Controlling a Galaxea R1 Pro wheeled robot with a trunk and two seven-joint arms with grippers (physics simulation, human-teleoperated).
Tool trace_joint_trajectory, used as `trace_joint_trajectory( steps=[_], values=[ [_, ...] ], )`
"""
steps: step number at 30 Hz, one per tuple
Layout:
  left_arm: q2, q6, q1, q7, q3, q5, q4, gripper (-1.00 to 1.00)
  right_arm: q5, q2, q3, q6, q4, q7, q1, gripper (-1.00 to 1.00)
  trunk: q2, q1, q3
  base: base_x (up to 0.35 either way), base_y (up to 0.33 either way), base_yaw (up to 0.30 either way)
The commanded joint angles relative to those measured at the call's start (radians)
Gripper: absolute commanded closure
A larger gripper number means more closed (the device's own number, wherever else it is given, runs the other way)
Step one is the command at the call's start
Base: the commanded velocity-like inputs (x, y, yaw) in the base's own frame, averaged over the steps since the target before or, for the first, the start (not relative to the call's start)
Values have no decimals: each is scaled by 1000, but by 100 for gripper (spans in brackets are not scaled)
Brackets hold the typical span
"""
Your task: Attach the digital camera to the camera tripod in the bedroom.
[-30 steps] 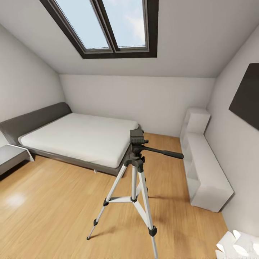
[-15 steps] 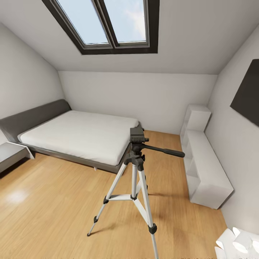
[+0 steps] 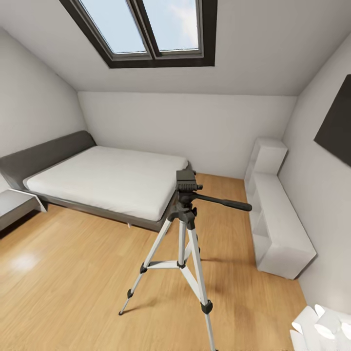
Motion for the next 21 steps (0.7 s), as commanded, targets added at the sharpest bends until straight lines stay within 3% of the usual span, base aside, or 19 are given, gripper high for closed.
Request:
trace_joint_trajectory(
  steps=[1,21],
  values=[
    [0,-3,-1,-5,-8,8,1,100,9,0,-5,-5,3,-4,-2,-100,-2,0,-4,0,0,0],
    [0,-3,-1,-5,-8,8,1,100,9,0,-5,-5,3,-3,-1,-100,-2,0,-36,0,0,0]
  ],
)
